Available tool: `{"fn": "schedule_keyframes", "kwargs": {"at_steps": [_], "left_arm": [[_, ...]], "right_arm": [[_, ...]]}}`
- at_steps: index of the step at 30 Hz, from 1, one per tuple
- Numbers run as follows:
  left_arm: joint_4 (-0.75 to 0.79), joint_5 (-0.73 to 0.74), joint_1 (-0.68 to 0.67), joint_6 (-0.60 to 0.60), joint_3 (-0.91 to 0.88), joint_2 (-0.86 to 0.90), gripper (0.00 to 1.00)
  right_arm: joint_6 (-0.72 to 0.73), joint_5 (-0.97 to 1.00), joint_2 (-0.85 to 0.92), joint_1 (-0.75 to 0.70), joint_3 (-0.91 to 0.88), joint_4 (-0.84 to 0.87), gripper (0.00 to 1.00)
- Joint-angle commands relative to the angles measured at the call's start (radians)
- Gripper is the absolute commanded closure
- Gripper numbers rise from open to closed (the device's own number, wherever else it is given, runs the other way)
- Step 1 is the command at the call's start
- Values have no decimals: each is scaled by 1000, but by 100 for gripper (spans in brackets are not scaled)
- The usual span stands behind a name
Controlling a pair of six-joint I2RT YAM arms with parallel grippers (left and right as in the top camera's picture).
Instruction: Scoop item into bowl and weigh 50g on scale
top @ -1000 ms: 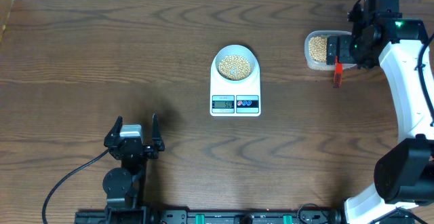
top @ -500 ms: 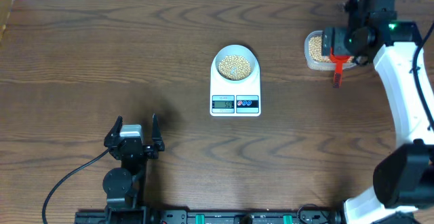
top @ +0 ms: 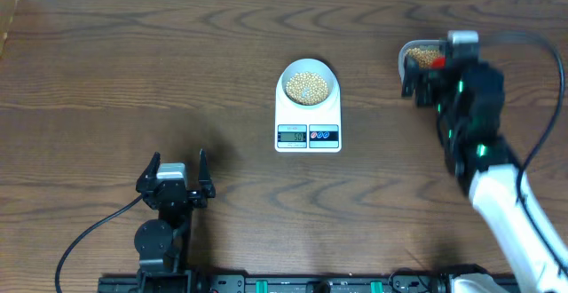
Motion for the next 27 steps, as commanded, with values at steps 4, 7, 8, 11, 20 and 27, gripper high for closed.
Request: {"fn": "schedule_keyframes", "kwargs": {"at_steps": [4, 7, 8, 11, 20, 27], "left_arm": [[-43, -5, 4, 14, -13, -6, 14], [-43, -5, 4, 14, -13, -6, 14], [-43, -5, 4, 14, -13, -6, 14], [-43, -5, 4, 14, -13, -6, 14], [-43, -5, 4, 14, -13, -6, 14], [-43, -6, 4, 14, -13, -6, 14]], "right_arm": [[8, 5, -238, 11, -362, 271, 1], [8, 6, -344, 10, -498, 347, 1], [8, 7, -375, 10, -531, 363, 1], [8, 14, -483, 10, -630, 385, 1], [-2, 18, -758, -5, -734, 243, 1], [-3, 17, -928, -56, -734, 57, 1]]}}
